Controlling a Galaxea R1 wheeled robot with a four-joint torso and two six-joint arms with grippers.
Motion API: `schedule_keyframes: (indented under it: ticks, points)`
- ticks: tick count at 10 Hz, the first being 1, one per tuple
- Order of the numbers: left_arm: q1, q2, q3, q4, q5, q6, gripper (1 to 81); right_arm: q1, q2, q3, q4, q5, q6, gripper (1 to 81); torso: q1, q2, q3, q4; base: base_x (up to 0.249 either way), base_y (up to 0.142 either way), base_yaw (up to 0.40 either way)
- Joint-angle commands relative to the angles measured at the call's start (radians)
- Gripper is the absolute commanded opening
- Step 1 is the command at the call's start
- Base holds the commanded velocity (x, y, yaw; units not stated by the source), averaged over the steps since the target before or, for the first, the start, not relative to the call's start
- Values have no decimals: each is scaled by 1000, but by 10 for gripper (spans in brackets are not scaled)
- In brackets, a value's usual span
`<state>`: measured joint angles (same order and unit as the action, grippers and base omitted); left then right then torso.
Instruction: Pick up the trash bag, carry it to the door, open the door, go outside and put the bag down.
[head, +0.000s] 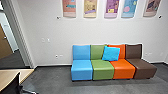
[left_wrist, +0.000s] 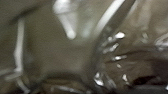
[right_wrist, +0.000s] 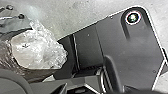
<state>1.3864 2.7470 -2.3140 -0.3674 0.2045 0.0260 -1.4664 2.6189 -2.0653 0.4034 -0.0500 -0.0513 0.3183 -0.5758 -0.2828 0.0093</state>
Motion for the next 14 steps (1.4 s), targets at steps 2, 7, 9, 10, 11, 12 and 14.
schedule_keyframes:
  ticks: [2,7,9,10,11,12,14]
  points:
    - [-45,50,-83,21,67,12,10,50,25,-39,-31,-82,-2,811,-84,130,6,0,0,0,0]
    - [-28,106,-189,33,49,12,10,45,71,-90,-34,-87,-7,811,-203,314,8,0,0,0,0]
    - [-28,108,-189,39,47,12,10,45,72,-91,-34,-86,-7,811,-249,386,93,0,0,0,0]
    - [-28,106,-189,38,47,12,10,45,74,-93,-32,-87,-7,811,-269,418,113,0,0,0,0]
    - [-28,106,-189,39,47,12,10,47,75,-93,-32,-85,-7,811,-286,444,136,0,0,0,0]
    - [-28,108,-189,39,49,12,10,48,75,-93,-32,-87,-7,811,-245,380,151,0,0,0,0]
    - [-28,111,-191,41,47,12,10,48,88,-106,-32,-87,-7,811,-275,421,111,0,0,0,0]
